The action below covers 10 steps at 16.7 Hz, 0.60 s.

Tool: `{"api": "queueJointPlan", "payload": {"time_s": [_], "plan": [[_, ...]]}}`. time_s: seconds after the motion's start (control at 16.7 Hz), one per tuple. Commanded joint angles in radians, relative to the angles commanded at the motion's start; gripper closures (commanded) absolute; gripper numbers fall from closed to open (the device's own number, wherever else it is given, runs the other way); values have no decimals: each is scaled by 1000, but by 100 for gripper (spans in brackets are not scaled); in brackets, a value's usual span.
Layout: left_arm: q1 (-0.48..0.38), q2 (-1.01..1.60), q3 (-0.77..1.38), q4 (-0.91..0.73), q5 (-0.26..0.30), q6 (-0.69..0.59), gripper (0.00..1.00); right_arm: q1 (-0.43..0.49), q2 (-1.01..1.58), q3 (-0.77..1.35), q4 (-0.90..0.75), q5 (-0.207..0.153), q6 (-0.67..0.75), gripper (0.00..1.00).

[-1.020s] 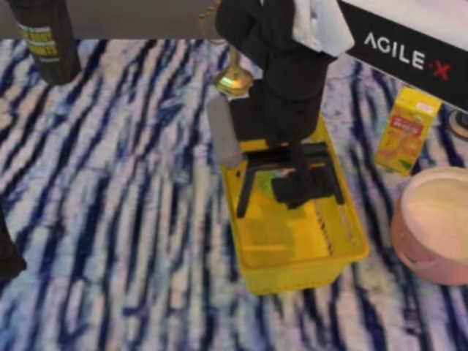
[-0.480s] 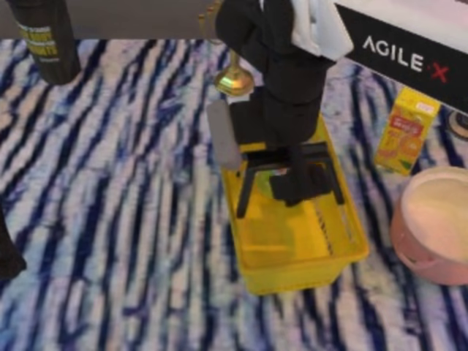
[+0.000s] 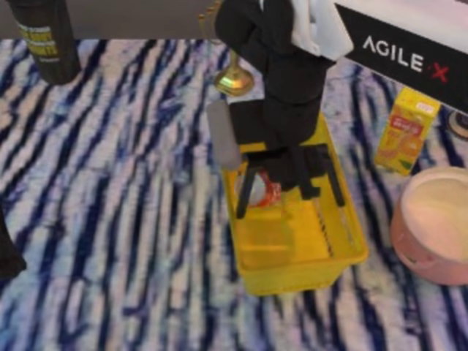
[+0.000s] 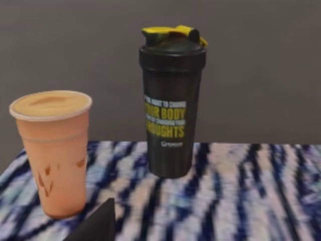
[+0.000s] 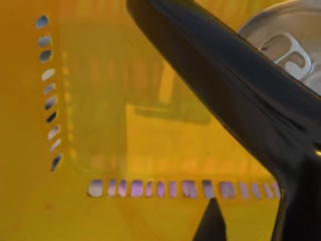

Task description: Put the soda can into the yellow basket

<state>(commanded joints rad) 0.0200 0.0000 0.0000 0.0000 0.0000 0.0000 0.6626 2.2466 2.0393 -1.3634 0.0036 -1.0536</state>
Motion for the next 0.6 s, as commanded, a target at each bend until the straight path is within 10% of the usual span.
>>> {"api": "queueJointPlan", "payload": {"time_s": [0.6], "plan": [[0, 0, 0, 0, 0, 0, 0, 0, 0, 0, 0, 0, 0, 100]]}}
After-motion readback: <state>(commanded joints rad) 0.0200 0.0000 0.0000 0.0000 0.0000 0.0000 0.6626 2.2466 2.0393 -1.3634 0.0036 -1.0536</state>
